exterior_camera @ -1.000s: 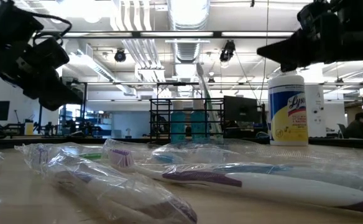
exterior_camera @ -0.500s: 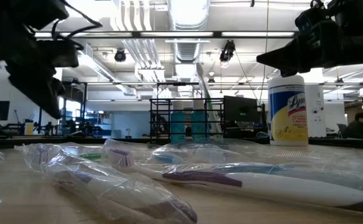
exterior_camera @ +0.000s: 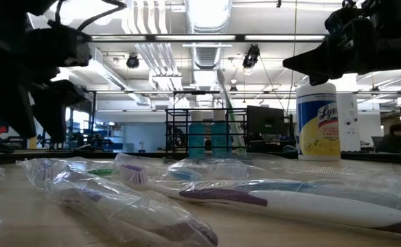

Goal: Pick & Place toothbrushing station
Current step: Put the green toothbrush into the wire organizer

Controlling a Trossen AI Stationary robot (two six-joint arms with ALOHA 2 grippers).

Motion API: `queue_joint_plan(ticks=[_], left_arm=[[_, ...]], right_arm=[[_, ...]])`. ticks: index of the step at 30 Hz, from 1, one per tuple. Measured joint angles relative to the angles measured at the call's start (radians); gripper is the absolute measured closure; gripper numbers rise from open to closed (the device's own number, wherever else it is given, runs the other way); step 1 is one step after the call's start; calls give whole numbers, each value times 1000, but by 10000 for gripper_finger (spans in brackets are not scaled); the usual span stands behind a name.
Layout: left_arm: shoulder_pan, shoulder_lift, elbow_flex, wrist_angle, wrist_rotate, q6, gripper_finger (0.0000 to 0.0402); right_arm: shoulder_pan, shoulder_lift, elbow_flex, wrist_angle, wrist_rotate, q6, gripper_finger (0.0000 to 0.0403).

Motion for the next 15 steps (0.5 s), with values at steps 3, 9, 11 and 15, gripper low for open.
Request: queue_joint_plan(ticks=[3,9,11,15], left_arm=[[1,49,3,-4,-9,15,123],[1,121,2,28,-9,51,124],[1,139,2,54,-9,78,124],[1,174,2,90,-9,127,126]], right_arm=[[0,0,0,0,0,0,390],[0,0,0,2,0,1,390],[0,0,0,2,0,1,390],[0,0,0,3,0,1,390]])
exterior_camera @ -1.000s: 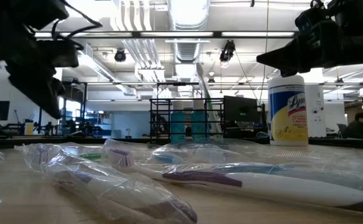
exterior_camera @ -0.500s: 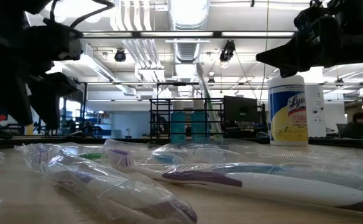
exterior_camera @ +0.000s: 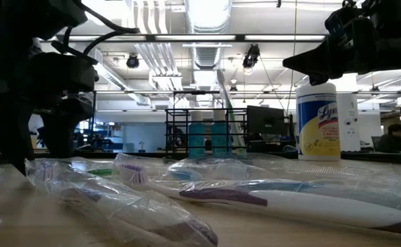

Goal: Pick & Place toothbrushing station
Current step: Put the green toothbrush into the wire organizer

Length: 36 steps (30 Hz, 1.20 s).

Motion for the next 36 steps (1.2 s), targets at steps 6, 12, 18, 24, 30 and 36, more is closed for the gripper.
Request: queue_joint_plan(ticks=[6,12,18,24,30,36], left_arm=[[0,18,0,14,1,47,149],[0,-4,-2,5,-3,56,231],[0,-6,1,-2,-4,53,363],[-2,-21,107,-228,-80,102,389],[-2,-25,302,-461,-278,200,397],[-15,-26,483,-556,-480,354,397]], right_arm=[[0,0,0,0,0,25,390],[0,0,0,1,0,35,390],[0,-1,0,7,0,98,390],[0,-1,54,18,-21,145,390],[1,31,211,-174,-176,153,390],[4,143,402,-401,-194,187,351]])
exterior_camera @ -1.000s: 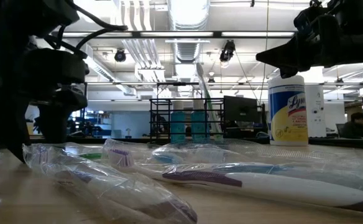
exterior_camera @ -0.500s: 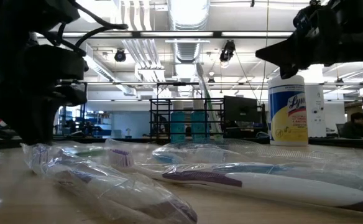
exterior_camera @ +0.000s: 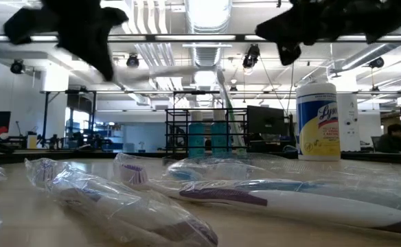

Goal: Pick & Place toothbrushing station
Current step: Put the green toothbrush into the wire organizer

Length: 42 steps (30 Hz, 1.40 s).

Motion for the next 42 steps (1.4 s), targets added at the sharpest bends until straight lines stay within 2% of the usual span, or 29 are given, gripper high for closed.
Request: queue_joint_plan(ticks=[10,15,27,33,37,42], left_arm=[[-7,39,175,-70,-250,198,399],[-13,86,190,-72,-391,301,399],[-21,197,203,-66,-634,408,399],[-40,199,221,-48,-705,444,399],[-53,199,226,-45,-707,444,399],[-57,199,220,-42,-706,452,400]], right_arm=[[-3,201,326,-282,-87,-6,182],[-24,288,471,-433,-168,23,140],[-41,509,779,-816,-169,8,133],[-52,581,845,-843,-142,24,136],[-51,595,858,-845,-143,-5,157],[-51,576,858,-837,-144,-8,208]])
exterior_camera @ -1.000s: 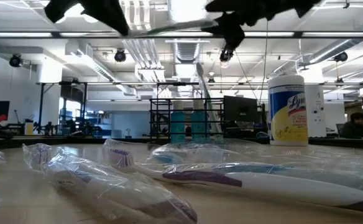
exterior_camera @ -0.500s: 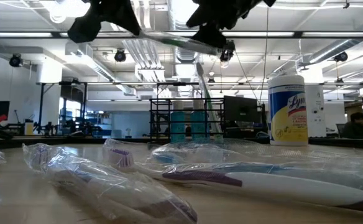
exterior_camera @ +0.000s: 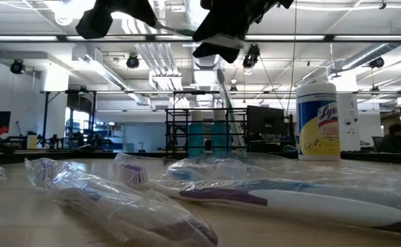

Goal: Pick & Place toothbrushing station
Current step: Put the green toothbrush into the wire organizer

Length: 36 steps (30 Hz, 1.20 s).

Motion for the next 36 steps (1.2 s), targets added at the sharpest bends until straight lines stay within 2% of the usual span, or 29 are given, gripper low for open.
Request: queue_joint_plan(ticks=[12,20,25,28,32,36], left_arm=[[-1,0,2,30,-5,11,396],[-42,0,2,36,-127,49,347],[-82,-12,2,34,-143,42,300],[-110,-49,2,32,-143,-39,273],[-139,-161,1,-2,-40,-242,244],[-141,-306,-23,-36,164,-469,226]], right_arm=[[0,-2,-1,-6,5,-73,377],[-1,-8,0,7,20,-88,381],[-3,-8,-1,1,23,-106,382],[-3,-14,-1,-1,31,-111,383],[-3,-40,-4,0,57,-138,383],[-3,-74,-21,12,76,-168,383]])
